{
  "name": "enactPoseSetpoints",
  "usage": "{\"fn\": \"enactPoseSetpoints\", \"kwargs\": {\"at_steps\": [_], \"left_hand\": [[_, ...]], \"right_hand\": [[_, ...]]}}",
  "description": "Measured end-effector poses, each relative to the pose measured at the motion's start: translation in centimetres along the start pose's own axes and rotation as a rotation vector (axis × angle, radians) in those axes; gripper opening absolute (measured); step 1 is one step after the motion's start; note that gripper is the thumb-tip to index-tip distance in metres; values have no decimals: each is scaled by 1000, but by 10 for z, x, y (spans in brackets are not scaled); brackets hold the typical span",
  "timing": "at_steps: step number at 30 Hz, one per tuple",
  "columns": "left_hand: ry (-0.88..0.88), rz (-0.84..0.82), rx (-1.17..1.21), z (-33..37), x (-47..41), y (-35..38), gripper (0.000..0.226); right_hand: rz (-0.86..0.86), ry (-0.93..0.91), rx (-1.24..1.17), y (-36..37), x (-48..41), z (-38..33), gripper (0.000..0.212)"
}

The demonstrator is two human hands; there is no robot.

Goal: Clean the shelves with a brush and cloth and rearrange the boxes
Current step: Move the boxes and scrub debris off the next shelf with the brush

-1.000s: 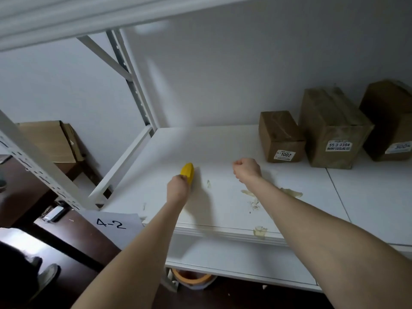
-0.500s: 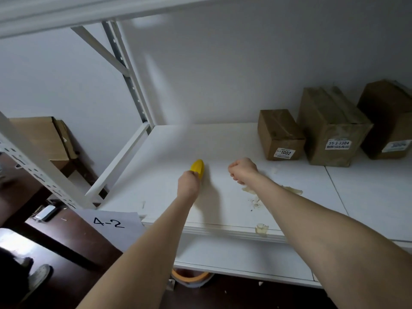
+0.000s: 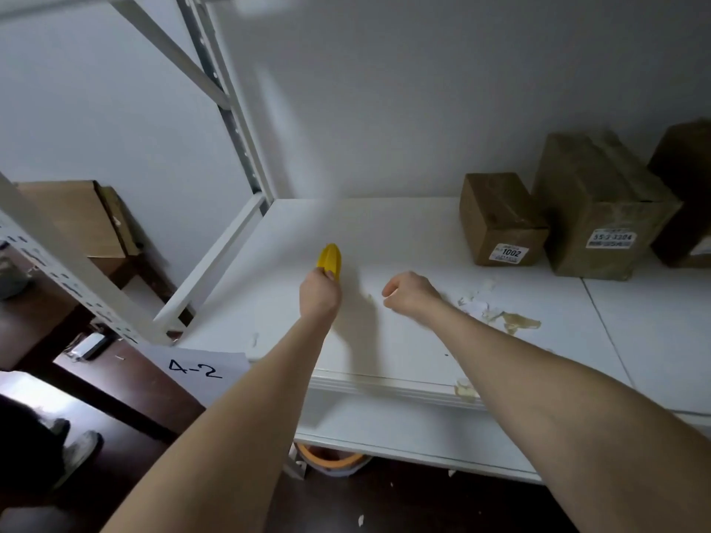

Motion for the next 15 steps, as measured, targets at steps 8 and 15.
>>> {"fn": "enactPoseSetpoints", "kwargs": {"at_steps": [8, 15], "left_hand": [[-5, -22, 76, 11, 0, 20, 33], [-46, 10, 87, -1, -12, 13, 32]], "right_hand": [[53, -39, 102, -4, -3, -3, 28], [35, -127, 235, 14, -18, -26, 42]]}}
Point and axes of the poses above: each hand's wrist, its own x-axis away from the middle knuckle, its own y-axis out of the palm, z = x × y, the point moved 2 cm from there along -x, towards the middle knuckle, and after that the axes turned 13 degrees about x, right-handed, at the moved point
